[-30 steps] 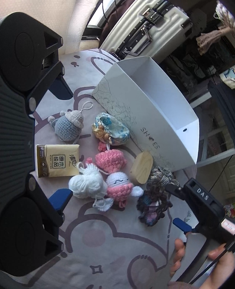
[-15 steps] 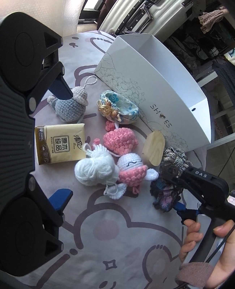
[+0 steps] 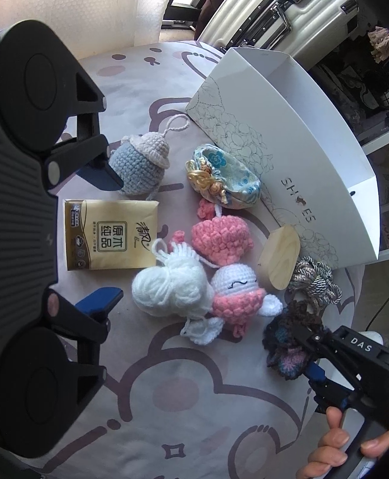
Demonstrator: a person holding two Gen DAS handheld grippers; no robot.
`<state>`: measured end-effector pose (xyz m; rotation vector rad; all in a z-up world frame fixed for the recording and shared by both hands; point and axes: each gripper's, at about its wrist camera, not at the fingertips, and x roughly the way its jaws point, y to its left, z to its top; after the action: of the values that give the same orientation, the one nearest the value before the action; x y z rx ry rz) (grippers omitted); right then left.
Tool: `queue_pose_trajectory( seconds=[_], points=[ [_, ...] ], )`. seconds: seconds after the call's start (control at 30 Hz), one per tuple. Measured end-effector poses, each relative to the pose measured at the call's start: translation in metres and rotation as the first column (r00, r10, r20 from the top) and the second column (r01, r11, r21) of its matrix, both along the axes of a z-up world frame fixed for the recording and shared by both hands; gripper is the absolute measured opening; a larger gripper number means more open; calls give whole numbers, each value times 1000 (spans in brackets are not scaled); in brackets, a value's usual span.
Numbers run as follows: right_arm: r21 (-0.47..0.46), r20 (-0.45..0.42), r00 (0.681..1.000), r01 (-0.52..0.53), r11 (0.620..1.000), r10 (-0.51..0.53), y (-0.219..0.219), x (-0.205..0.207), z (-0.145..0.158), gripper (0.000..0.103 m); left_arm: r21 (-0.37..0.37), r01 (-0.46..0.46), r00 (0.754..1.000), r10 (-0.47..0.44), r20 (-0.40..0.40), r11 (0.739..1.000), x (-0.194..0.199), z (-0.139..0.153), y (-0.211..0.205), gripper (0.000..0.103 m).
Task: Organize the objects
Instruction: 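Grasp the yellow tissue pack with the left tool while the right tool grasps the dark crocheted flower, then lift and carry the tissue pack with the left tool while the right tool carries the flower over the box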
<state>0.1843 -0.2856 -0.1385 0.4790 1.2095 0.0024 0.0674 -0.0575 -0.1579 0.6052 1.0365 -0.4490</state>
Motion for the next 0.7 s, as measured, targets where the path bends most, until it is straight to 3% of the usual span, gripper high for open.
queue_pose_trajectory(
  seconds=[0.33, 0.53, 0.7],
  points=[
    [-6, -74, 997, 15, 1000, -16, -7, -7, 13, 38, 17, -60, 996, 61, -62, 998, 11, -14, 2, 53],
    [-16, -102, 995, 20, 1000, -22, -12, -8, 1, 38, -16, -117, 988, 115, -101, 993, 18, -12, 8, 53],
    [-49, -52, 999, -4, 999, 1, -12, -7, 16, 38, -43, -178, 979, 172, -114, 983, 21, 1, 16, 52]
  ],
)
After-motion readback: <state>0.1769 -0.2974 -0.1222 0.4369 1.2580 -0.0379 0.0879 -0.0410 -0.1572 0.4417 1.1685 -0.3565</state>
